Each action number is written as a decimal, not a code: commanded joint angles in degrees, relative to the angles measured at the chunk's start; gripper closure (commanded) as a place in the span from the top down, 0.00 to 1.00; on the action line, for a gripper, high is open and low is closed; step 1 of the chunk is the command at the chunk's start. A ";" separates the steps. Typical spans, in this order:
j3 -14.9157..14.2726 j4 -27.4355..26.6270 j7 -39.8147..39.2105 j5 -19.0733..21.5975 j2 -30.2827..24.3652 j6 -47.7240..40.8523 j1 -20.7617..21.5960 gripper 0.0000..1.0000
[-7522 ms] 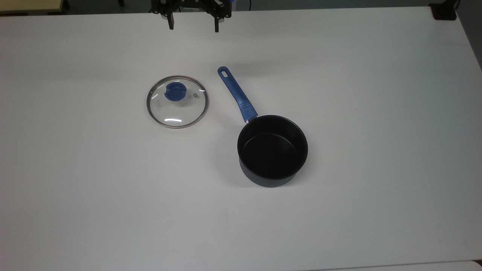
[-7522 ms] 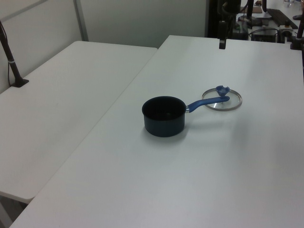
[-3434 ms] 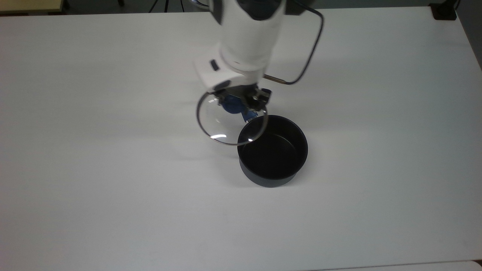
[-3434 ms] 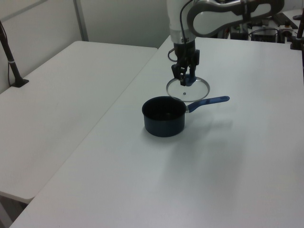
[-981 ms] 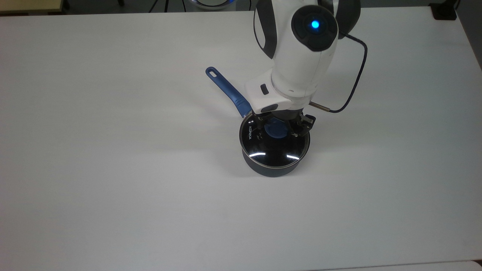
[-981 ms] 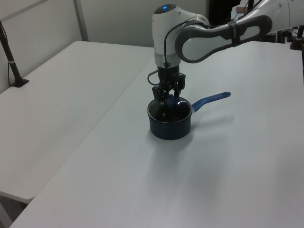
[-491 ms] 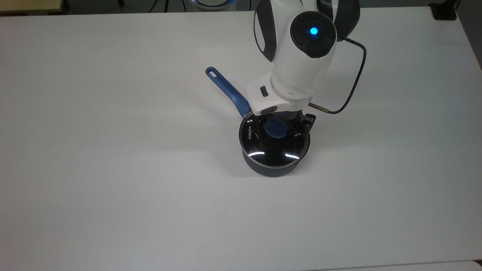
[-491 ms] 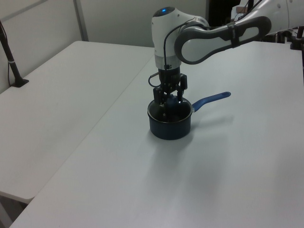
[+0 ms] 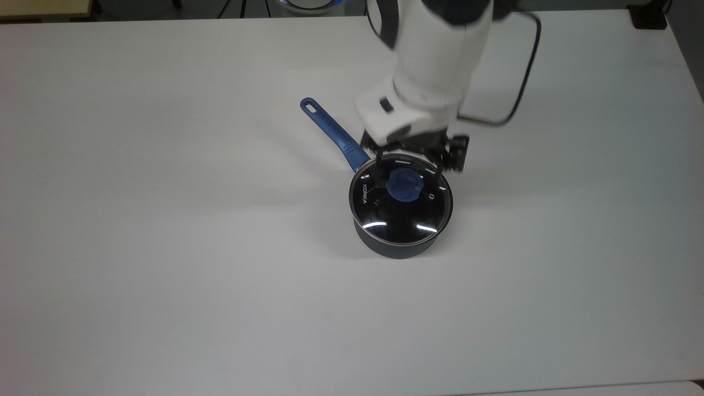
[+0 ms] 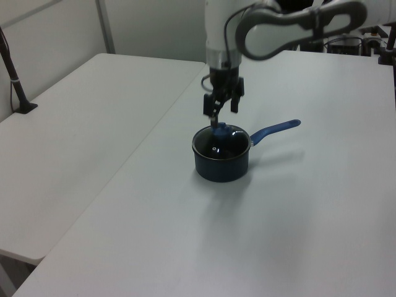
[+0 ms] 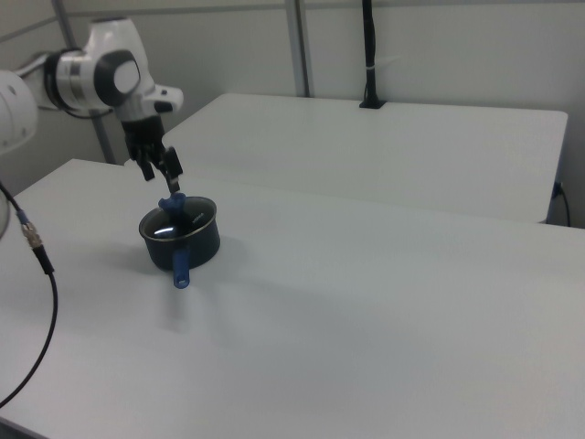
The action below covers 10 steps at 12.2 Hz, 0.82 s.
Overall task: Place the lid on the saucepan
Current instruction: 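Open the gripper and raise it off the lid knob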
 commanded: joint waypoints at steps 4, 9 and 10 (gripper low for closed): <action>-0.49 -24.90 -16.69 -4.03 -25.47 -1.62 -9.90 1.00; -0.67 -28.69 -22.07 -6.92 -28.66 -1.63 -13.88 1.00; -0.67 -29.04 -22.07 -7.01 -28.49 -1.63 -14.05 1.00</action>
